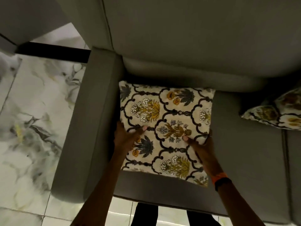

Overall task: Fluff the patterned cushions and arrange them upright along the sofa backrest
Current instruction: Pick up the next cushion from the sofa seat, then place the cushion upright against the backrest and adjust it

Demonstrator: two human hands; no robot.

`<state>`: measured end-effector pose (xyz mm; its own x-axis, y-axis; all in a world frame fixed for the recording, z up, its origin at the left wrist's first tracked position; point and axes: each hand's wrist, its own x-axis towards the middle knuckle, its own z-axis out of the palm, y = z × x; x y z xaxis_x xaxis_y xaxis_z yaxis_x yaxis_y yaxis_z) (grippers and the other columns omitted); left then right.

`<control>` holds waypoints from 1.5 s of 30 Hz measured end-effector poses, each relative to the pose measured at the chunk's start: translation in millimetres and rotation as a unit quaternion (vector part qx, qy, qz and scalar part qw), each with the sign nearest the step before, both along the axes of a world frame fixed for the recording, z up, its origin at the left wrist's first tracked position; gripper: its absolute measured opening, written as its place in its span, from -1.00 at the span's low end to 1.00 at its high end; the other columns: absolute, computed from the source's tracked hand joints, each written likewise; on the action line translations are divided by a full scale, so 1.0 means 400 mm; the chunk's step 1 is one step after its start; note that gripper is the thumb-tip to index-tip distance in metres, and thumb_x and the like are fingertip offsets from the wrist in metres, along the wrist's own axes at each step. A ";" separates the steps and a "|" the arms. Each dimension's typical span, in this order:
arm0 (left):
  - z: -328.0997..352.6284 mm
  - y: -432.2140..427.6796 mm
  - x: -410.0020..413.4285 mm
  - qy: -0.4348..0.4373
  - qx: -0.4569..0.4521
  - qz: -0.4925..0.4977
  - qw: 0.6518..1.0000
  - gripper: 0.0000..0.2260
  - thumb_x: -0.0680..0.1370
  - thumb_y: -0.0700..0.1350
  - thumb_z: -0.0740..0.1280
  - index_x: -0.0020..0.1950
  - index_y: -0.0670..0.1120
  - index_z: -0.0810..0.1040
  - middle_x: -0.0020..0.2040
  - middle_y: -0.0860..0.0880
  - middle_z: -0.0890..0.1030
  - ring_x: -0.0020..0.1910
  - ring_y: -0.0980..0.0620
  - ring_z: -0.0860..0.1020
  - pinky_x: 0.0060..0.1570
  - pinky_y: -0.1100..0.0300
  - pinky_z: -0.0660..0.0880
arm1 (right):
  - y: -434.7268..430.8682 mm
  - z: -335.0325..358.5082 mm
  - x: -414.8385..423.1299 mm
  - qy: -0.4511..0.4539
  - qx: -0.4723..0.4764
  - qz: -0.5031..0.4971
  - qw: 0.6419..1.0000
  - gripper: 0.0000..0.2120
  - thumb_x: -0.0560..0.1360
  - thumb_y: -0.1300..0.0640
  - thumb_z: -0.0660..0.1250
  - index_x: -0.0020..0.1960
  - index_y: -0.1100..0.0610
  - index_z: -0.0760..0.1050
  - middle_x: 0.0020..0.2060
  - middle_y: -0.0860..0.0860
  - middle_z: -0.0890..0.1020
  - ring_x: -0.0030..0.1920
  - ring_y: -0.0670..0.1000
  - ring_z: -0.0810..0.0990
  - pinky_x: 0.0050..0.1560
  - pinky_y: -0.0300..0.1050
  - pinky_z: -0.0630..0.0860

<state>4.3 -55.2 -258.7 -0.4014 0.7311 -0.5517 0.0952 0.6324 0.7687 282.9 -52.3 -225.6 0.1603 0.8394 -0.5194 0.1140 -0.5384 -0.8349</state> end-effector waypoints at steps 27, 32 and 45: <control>0.098 0.259 0.075 0.519 0.468 -0.159 0.697 -0.11 0.46 0.23 0.49 0.61 0.14 0.02 0.66 -0.05 0.02 0.65 -0.10 0.02 0.52 -0.39 0.13 | 0.239 0.041 -0.144 -0.414 0.494 -0.061 0.762 -0.39 0.51 -0.03 0.49 0.46 -0.11 0.27 0.55 0.15 0.25 0.62 0.29 0.24 0.57 0.45 0.18; 0.083 0.316 0.147 0.594 0.386 -0.184 0.682 -0.30 0.55 0.34 0.31 0.60 0.18 0.12 0.66 -0.05 -0.08 0.65 -0.08 -0.23 0.45 -0.56 0.03 | 0.306 0.007 -0.200 -0.491 0.453 0.032 0.744 -0.50 0.63 -0.13 0.31 0.52 -0.11 0.31 0.58 0.16 0.22 0.73 0.14 -0.10 0.62 0.48 -0.10; -0.109 -0.014 0.327 0.415 0.082 -0.488 0.764 -0.21 0.57 0.18 0.33 0.64 -0.01 -0.03 0.65 -0.23 0.13 0.60 -0.33 0.13 0.44 -0.40 0.31 | -0.014 -0.187 0.180 -0.386 0.107 0.262 0.878 -0.26 0.52 0.08 0.46 0.64 -0.01 0.27 0.70 0.14 0.12 0.69 0.24 0.13 0.58 0.39 0.25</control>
<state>135.1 -60.9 -302.2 0.2164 0.9375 -0.2724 0.9569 -0.1484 0.2497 354.8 -57.9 -300.3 -0.0421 0.9680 -0.2473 0.8755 -0.0835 -0.4760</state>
